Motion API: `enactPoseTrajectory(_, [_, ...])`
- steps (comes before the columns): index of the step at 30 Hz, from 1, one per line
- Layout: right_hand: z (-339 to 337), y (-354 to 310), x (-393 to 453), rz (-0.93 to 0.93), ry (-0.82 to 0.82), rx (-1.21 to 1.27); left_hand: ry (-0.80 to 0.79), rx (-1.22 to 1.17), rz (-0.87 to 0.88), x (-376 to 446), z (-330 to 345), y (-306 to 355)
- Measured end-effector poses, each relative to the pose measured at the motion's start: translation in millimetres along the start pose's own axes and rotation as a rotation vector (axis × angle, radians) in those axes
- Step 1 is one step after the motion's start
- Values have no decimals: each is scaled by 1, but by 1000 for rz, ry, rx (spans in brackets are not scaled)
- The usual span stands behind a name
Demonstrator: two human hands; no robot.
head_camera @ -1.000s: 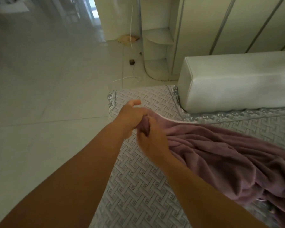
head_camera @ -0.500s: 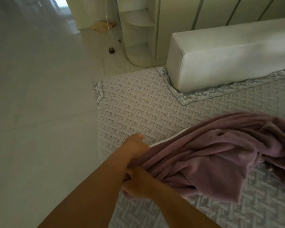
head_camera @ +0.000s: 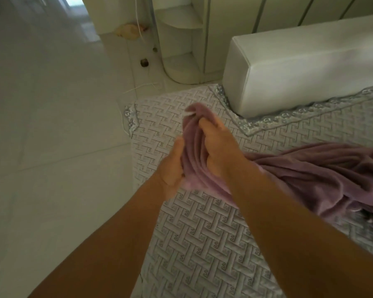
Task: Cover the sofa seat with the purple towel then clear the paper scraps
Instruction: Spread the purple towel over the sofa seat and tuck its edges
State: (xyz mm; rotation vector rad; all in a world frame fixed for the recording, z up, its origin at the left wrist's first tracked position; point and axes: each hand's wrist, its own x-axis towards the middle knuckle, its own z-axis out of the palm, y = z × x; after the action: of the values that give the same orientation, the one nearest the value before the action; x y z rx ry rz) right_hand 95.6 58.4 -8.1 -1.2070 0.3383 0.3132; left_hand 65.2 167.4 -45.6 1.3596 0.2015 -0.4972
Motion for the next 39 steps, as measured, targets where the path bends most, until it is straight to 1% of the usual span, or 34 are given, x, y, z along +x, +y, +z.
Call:
enactPoseTrajectory(1, [4,-11,8,-17,16,1,-83,14,35,1,4,0])
enactPoseTrajectory(2, [7,-20,15,-37,46,-1,-122,40,36,4,6,0])
enactPoseTrajectory(4, [10,-32,25,-65,112,37,-146,155,-35,9,3,1])
enactPoseTrajectory(5, [10,-37,29,-79,130,71,-157,274,-83,9,-3,-1])
enactPoseTrajectory(7, [6,-46,38,-136,161,112,-120,572,-198,4,-19,-12])
enactPoseTrajectory(8, [3,-50,42,-171,184,107,-54,610,-214,1,-28,-17])
enactPoseTrajectory(9, [2,-53,46,-199,209,81,41,535,-200,-1,-36,-18])
enactPoseTrajectory(10, [1,-54,50,-219,226,21,134,385,-171,-2,-43,-16])
enactPoseTrajectory(12, [1,-50,60,-227,220,-234,271,48,-95,-1,-55,-3])
enactPoseTrajectory(14, [4,-38,63,-211,174,-515,362,-217,-5,5,-63,14])
enactPoseTrajectory(15, [5,-29,62,-209,155,-606,393,-300,36,8,-65,23])
enactPoseTrajectory(17, [9,-7,49,-231,150,-692,402,-378,73,11,-68,40])
enactPoseTrajectory(19, [14,19,28,-291,100,-752,362,-407,24,13,-69,51])
enactPoseTrajectory(20, [15,32,15,-304,39,-799,376,-395,-18,14,-69,52])
enactPoseTrajectory(22, [22,56,-1,-244,-144,-944,488,-314,-55,17,-73,51])
enactPoseTrajectory(23, [24,67,-5,-190,-216,-1050,537,-254,-44,19,-77,48])
enactPoseTrajectory(24, [25,79,-6,-146,-252,-1151,558,-193,-24,20,-79,45])
enactPoseTrajectory(26, [25,96,-6,-88,-248,-1266,563,-77,5,19,-83,39])
enactPoseTrajectory(30, [15,116,-3,-51,-126,-1410,620,34,-8,16,-96,38])
enactPoseTrajectory(32, [10,119,0,-15,-124,-1404,619,113,-6,18,-100,39])
enactPoseTrajectory(35, [15,118,3,0,-202,-1303,617,273,76,24,-103,41])
enactPoseTrajectory(37, [28,118,3,-10,-208,-1134,588,239,111,28,-107,45])
enactPoseTrajectory(39, [45,116,3,0,-161,-865,488,120,111,33,-111,50])
